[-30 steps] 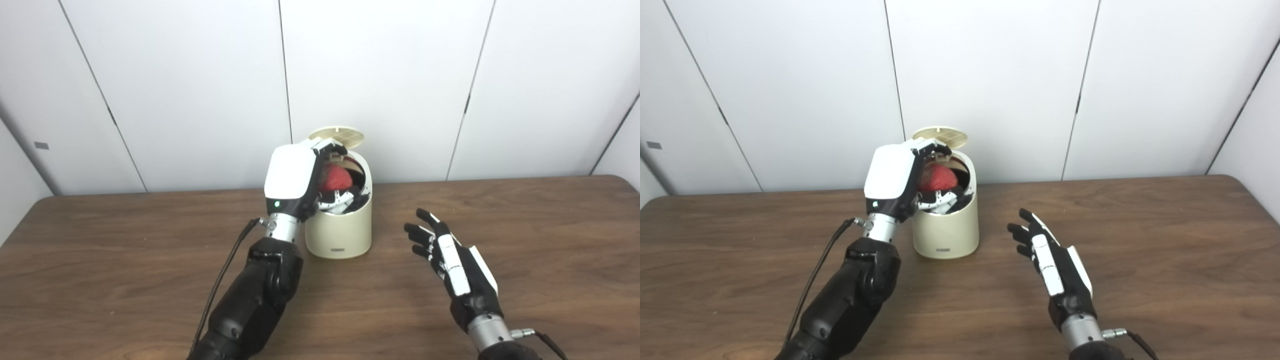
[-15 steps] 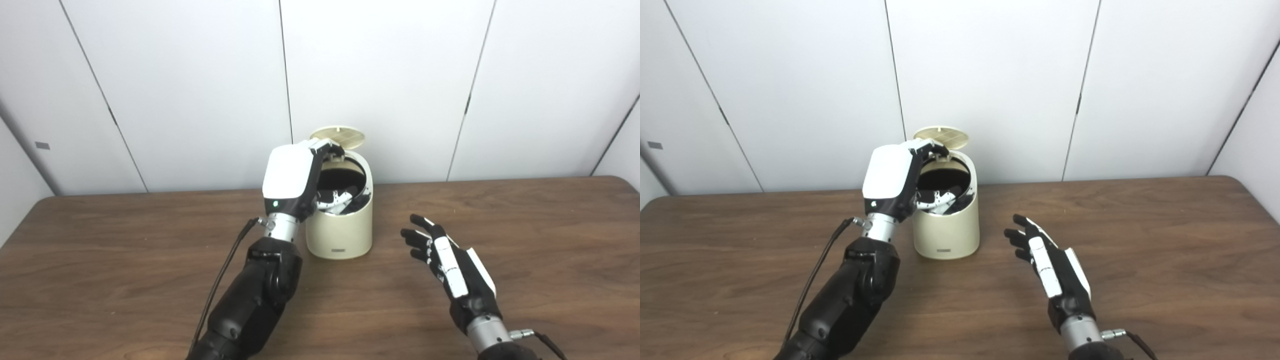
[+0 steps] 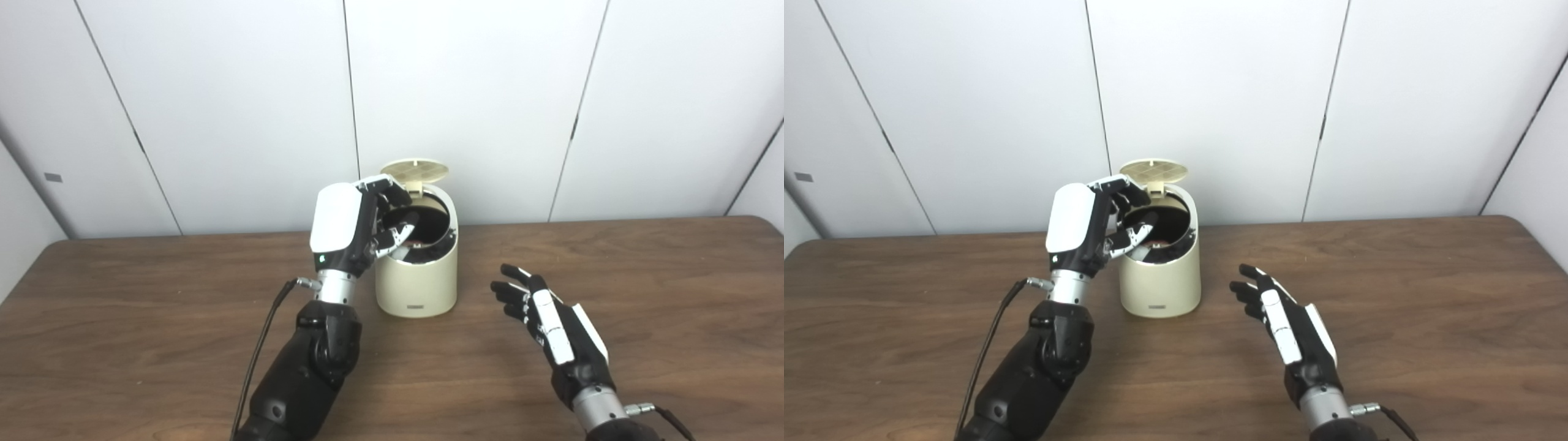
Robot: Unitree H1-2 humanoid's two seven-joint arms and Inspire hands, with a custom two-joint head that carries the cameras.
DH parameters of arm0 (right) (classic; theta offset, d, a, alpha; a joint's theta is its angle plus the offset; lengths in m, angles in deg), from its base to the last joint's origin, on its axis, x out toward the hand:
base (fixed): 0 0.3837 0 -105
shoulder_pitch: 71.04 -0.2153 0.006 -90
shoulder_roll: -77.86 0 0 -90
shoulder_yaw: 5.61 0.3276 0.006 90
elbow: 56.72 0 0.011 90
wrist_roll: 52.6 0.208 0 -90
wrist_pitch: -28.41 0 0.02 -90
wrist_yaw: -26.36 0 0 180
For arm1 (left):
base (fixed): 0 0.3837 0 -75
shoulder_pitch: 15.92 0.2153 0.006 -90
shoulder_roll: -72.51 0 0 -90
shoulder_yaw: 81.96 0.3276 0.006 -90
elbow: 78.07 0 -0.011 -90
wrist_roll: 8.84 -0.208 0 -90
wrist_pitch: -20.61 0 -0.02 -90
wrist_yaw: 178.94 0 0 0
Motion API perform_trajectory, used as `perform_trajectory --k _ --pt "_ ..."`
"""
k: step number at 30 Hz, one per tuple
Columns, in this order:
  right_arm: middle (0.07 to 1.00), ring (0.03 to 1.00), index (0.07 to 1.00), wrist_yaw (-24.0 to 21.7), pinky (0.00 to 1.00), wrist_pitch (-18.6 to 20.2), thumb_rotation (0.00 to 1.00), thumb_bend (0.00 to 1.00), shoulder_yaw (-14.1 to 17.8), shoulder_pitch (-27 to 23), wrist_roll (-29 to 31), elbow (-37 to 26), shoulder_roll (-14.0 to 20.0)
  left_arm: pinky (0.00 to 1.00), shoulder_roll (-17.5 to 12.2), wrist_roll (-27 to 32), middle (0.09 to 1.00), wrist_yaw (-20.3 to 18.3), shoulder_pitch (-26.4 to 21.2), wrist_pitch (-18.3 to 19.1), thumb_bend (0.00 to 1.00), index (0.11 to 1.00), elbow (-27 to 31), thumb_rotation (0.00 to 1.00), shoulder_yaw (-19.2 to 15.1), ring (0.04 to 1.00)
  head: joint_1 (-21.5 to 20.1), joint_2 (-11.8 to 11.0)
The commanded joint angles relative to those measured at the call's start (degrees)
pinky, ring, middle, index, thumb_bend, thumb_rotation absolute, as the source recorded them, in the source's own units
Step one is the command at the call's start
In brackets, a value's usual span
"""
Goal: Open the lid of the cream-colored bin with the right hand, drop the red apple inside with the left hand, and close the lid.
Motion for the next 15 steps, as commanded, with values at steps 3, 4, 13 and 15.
perform_trajectory --k 3,4,13,15 --pt "0.783 0.828 0.831 -0.6 0.85 -2.0 1.00 0.53 0.3 -1.9 0.7 -1.3 0.1 0.39 0.0 -0.9 0.484 3.8 -2.4 -3.2 0.48 0.481 0.4 0.00 -0.3 0.451 0.1 0.1" --pt "0.783 0.828 0.831 -0.6 0.85 -2.0 1.00 0.53 0.3 -1.9 0.6 -1.2 0.1 0.39 0.0 -0.9 0.482 4.1 -2.4 -3.4 0.48 0.482 0.5 0.00 -0.4 0.450 0.1 0.1" --pt "0.814 0.865 0.853 -0.2 0.84 -2.4 1.00 0.53 0.5 -1.6 -0.3 -1.6 1.0 0.35 1.0 6.4 0.476 -0.6 2.9 -2.0 0.48 0.498 9.4 0.00 -4.7 0.425 0.7 0.3" --pt "0.825 0.876 0.856 -0.1 0.84 -3.1 1.00 0.52 0.8 -1.5 -0.1 -1.2 0.9 0.35 0.6 8.3 0.469 -4.0 4.7 0.0 0.48 0.503 12.7 0.00 -5.7 0.414 0.8 0.3"
